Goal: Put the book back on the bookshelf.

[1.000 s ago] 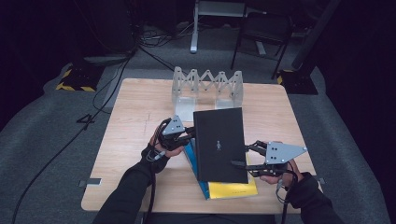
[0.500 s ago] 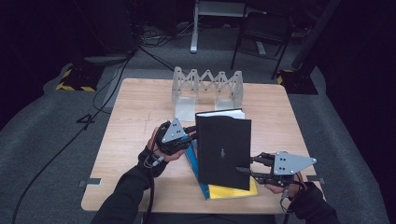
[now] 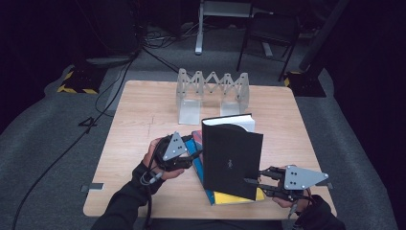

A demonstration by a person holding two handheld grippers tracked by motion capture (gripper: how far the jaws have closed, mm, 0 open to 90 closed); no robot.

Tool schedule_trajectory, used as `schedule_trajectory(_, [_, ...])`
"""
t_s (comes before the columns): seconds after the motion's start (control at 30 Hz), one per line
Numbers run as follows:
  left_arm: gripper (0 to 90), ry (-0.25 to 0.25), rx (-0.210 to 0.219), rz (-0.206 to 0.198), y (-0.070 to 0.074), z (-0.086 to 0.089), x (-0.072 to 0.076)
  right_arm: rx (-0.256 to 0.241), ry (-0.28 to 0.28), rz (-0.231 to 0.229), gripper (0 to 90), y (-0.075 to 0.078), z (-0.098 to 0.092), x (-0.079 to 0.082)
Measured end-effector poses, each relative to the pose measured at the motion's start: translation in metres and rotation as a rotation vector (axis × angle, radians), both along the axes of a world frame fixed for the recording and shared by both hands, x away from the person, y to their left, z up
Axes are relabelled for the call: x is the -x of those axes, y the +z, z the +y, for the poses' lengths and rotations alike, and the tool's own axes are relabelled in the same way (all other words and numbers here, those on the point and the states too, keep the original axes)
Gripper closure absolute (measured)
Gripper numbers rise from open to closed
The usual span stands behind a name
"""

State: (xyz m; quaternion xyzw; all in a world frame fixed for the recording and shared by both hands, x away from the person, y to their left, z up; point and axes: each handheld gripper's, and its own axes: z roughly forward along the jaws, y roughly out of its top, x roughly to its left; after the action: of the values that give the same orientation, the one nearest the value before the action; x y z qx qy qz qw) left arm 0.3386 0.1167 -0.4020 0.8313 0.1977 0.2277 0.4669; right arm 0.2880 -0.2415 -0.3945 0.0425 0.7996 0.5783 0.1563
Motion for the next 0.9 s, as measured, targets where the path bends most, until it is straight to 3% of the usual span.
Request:
schedule_trajectory(0.1, [30.8,0.0,-0.034,0.061,-0.008,0.003,0.012,-0.001,0.0,0.0,74.0,-0.001,-0.001,0.0])
schedule_trajectory(0.23, [27.1,-0.055,-0.05,0.137,-0.025,0.005,0.026,0.003,-0.001,-0.009,73.9,-0.001,0.0,0.001])
schedule_trajectory(0.33, [25.6,-0.096,-0.023,0.218,-0.036,0.001,0.029,0.004,-0.001,-0.01,74.0,-0.001,0.0,0.002])
schedule_trajectory(0.43, [22.5,-0.121,-0.008,0.247,-0.041,-0.006,0.029,0.01,-0.001,-0.021,74.0,-0.001,0.0,0.004])
schedule_trajectory(0.5, [21.0,-0.146,0.035,0.267,-0.042,-0.008,0.027,0.013,-0.002,-0.025,74.1,-0.001,-0.001,0.005])
schedule_trajectory(0.6, [24.8,-0.171,0.083,0.266,-0.039,-0.014,0.027,0.016,0.002,-0.028,74.4,-0.002,-0.001,0.007])
schedule_trajectory(0.63, [27.1,-0.192,0.09,0.244,-0.035,-0.023,0.028,0.021,0.009,-0.031,74.6,-0.003,-0.002,0.008])
schedule_trajectory(0.77, [27.3,-0.216,0.093,0.23,-0.032,-0.035,0.026,0.025,0.008,-0.036,74.6,-0.003,-0.002,0.01])
schedule_trajectory(0.9, [23.7,-0.239,0.115,0.248,-0.03,-0.038,0.022,0.025,0.008,-0.039,74.7,-0.004,-0.002,0.011])
